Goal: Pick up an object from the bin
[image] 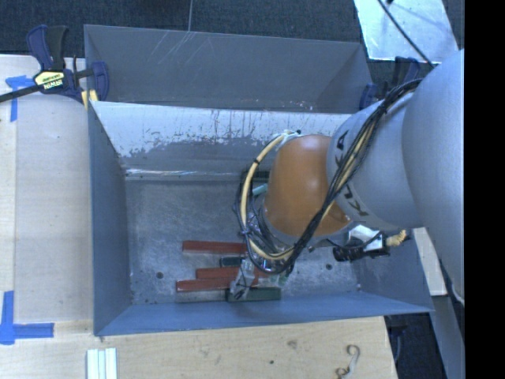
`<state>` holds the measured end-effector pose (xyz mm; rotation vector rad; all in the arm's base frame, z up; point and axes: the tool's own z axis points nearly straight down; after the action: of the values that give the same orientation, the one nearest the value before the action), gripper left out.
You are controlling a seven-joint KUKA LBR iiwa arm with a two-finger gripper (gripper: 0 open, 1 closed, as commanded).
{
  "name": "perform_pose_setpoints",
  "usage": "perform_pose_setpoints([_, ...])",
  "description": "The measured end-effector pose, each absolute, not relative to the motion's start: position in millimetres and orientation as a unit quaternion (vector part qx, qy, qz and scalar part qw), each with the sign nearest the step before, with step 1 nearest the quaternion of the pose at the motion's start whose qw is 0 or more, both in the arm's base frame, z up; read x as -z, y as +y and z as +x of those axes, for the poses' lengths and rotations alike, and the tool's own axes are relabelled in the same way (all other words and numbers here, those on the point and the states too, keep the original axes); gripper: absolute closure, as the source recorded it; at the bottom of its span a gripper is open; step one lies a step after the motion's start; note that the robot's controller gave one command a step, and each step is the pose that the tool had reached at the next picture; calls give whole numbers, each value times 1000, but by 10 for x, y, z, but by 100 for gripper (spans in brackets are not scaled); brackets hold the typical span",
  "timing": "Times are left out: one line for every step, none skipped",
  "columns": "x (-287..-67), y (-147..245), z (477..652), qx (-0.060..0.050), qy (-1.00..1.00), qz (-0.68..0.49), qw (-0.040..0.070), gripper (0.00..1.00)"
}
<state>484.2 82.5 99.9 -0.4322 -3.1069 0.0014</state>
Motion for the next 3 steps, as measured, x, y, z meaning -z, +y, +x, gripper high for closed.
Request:
perform_pose_setpoints([-697,806,4862,0,-990,-141,1,0])
perform_pose_setpoints([-701,804,4867,0,-990,-141,0,0])
perform_pose_setpoints([-737,803,4898,1,-990,-141,-5,100])
